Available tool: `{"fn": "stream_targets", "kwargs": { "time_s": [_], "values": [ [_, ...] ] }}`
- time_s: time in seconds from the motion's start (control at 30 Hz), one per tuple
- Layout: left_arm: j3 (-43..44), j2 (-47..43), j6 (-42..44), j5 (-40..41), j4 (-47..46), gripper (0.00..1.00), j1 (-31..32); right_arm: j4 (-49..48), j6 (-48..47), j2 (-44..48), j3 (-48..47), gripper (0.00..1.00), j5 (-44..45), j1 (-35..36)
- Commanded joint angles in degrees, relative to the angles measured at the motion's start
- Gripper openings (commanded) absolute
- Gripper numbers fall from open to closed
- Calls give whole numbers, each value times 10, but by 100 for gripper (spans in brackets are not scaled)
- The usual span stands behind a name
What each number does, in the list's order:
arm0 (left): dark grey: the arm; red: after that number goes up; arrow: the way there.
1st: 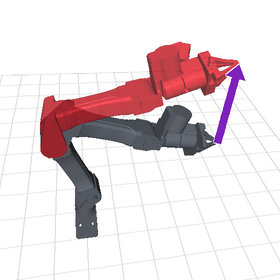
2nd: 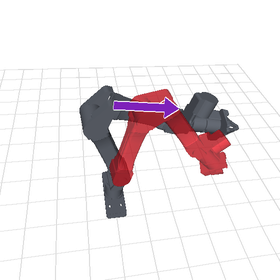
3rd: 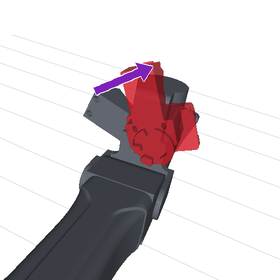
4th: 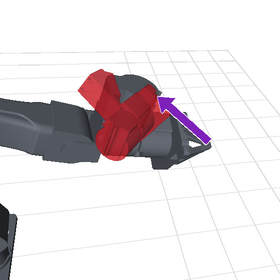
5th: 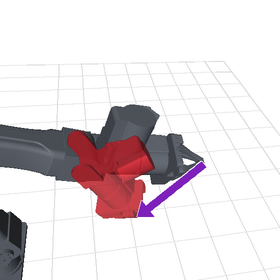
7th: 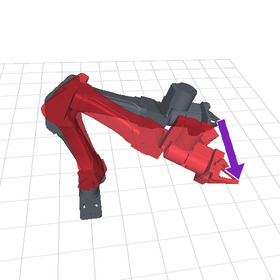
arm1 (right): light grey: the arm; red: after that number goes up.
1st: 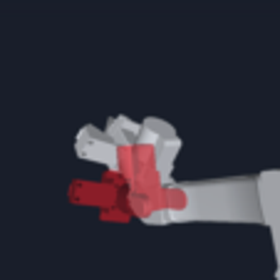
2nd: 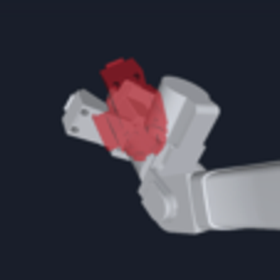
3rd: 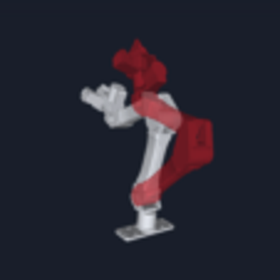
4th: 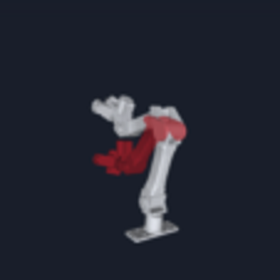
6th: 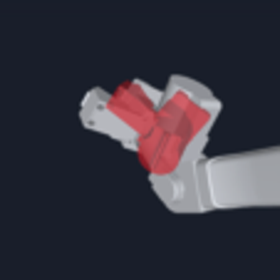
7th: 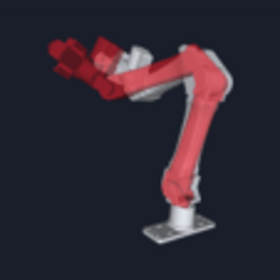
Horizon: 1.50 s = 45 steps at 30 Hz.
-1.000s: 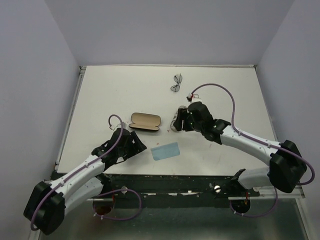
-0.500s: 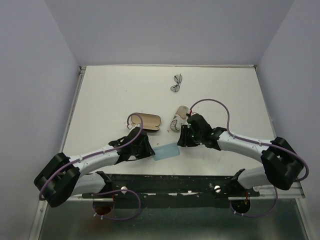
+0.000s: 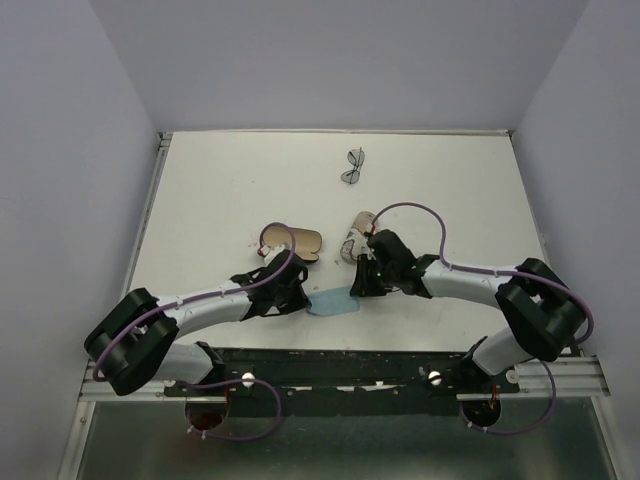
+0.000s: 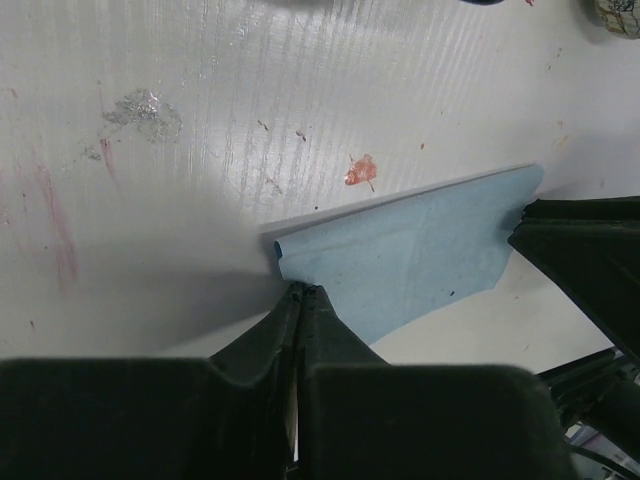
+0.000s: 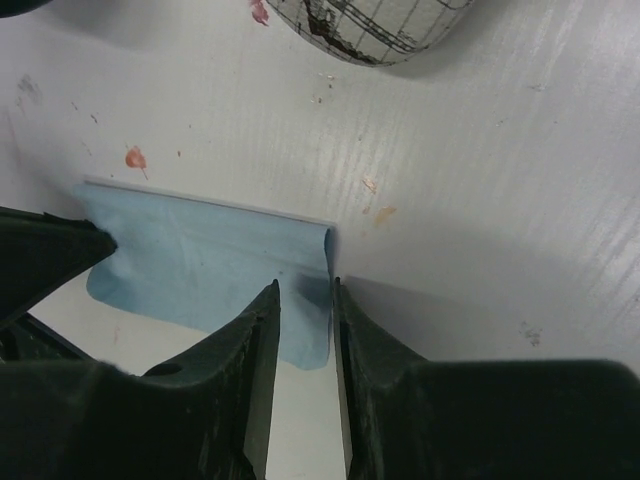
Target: Organize the sunglasses
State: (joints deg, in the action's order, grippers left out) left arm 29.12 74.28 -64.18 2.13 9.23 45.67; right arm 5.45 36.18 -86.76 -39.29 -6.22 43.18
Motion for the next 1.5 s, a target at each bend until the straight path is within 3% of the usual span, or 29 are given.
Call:
{"fn": "stream_targets", "kwargs": {
  "time_s": [0.0,0.07,0.7,0.8,1.07,1.47],
  "values": [
    [5,21,-2,31,47,5,6,3,1,-24,-3,34,-23,8],
    [7,18,-2,35,54,0,6,10,3,-26,-5,31,-16,11],
    [23,-19,23,63,89,0,14,72,51,-61,-58,13,153,88],
    [26,-23,27,67,92,0,14,64,44,-54,-62,1,154,97],
    [72,-69,65,98,136,0,17,-25,-2,29,-33,1,124,102],
    [140,-106,124,149,214,0,17,-65,-36,70,-64,1,124,103]
  ]
}}
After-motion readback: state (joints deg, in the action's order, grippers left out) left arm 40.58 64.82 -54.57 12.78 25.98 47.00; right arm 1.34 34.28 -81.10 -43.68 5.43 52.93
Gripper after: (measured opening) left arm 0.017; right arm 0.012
